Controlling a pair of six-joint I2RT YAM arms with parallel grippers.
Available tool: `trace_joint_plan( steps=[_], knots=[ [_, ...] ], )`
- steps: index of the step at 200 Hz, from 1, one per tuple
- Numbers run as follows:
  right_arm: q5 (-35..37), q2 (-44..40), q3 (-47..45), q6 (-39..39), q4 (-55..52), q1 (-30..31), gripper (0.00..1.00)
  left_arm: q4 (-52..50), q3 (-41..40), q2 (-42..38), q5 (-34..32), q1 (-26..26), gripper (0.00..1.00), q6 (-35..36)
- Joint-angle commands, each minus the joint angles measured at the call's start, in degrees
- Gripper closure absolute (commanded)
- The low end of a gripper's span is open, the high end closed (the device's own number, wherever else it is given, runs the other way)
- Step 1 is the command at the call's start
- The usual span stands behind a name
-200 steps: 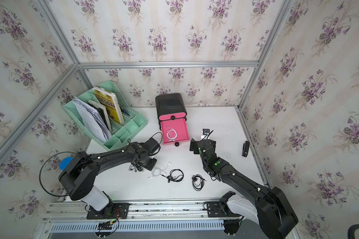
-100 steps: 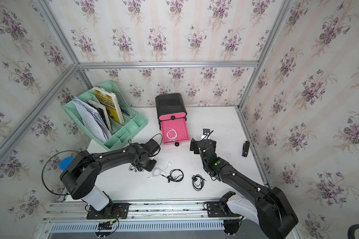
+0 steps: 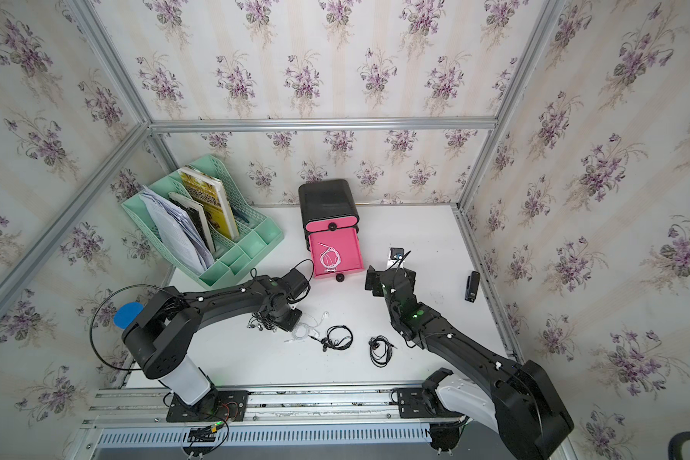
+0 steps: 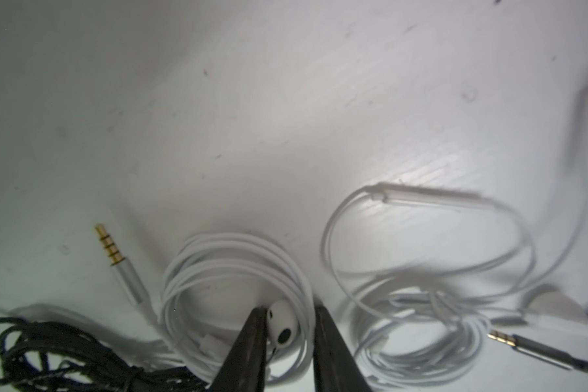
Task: Place the wired earphones into the drawer by color
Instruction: Pick up the wired earphones from the center of the board.
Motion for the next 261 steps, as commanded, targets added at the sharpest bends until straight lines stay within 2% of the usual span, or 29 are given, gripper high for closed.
trace_joint_plan(
  steps=[1, 43, 134, 206, 261],
  knots=[
    [0.35, 0.03, 0.16, 0.45, 0.47, -0.02, 0.03, -0.12, 0.34, 0.33, -0.45, 0.08, 0.77, 0.19],
    [0.28, -0.05, 0.15, 0.51, 0.48, 0.02, 0.03, -0.45, 1.05, 0.33, -0.86, 0.08, 0.82, 0.07],
    [0.36, -0.58, 0.04, 0.54, 0.41, 0.05, 0.03, -2.88, 3.21, -2.74, -4.65, 0.18, 0.83, -1.2],
    [0.51, -1.66, -0.2, 0.63, 0.32, -0.01, 0.03, -5.37, 10.46, -8.93, -8.07, 0.17, 0.79, -0.91],
    [0.94, -2.85, -0.65, 0.71, 0.33, -0.01, 0.03, -3.68, 18.89, -7.33, -7.88, 0.17, 0.79, 1.03]
  ],
)
